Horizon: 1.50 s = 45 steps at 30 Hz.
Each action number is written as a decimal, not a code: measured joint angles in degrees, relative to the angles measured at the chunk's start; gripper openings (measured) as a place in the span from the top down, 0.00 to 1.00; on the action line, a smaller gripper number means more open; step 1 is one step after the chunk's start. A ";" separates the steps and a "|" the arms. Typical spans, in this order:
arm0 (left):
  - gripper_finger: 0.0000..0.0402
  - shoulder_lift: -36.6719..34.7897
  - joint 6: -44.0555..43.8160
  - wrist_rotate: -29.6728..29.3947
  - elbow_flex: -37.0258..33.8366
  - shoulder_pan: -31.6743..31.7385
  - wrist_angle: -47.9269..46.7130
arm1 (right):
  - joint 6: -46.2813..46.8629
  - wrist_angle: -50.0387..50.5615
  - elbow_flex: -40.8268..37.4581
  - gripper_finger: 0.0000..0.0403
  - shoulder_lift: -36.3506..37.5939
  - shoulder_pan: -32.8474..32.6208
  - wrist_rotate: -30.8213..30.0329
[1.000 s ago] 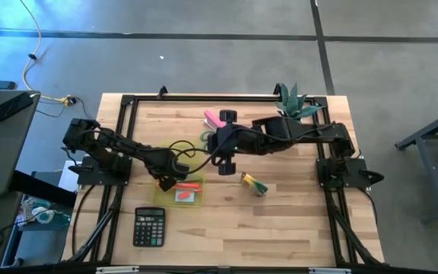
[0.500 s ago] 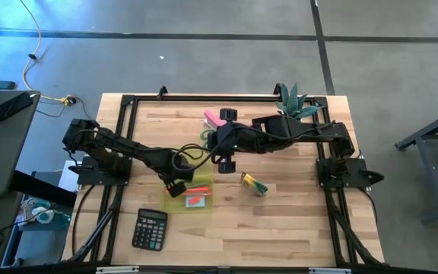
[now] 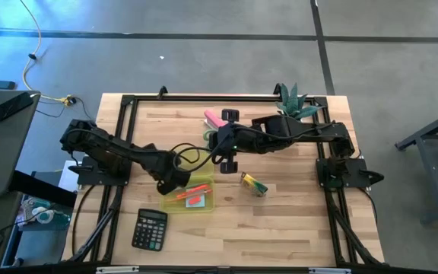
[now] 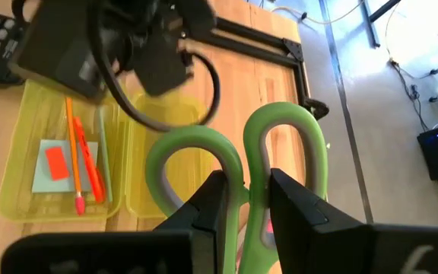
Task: Pack school essentials
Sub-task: Put the green scissors into the yellow supply box
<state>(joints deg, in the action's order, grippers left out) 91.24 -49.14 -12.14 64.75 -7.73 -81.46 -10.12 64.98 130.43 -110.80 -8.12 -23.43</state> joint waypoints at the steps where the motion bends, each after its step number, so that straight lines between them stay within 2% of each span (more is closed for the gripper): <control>1: 1.00 0.00 -1.21 0.00 -0.01 -0.58 -1.73 | 0.12 0.16 0.00 0.86 0.00 0.00 0.00; 7: 1.00 -0.02 -6.15 1.41 -1.93 -3.31 -2.58 | 0.21 0.16 0.00 0.86 0.00 0.00 0.01; 12: 1.00 0.00 -5.45 3.97 -7.54 -3.80 5.15 | 0.23 0.16 0.00 0.86 -0.01 0.00 0.01; 16: 1.00 0.02 -5.75 5.36 -9.56 -3.78 7.85 | 0.23 0.16 0.00 0.86 0.00 -0.04 0.01; 20: 1.00 0.04 -4.16 7.44 -11.44 -3.12 14.26 | 1.17 0.16 0.00 0.86 0.00 -0.04 0.01; 45: 1.00 0.26 7.82 7.95 -12.61 5.23 30.03 | 0.77 0.16 0.00 0.86 -0.01 0.29 -0.01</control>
<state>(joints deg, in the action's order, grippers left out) 91.50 -41.32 -4.19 52.14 -2.50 -51.43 -9.35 65.14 130.43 -110.81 -7.83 -23.44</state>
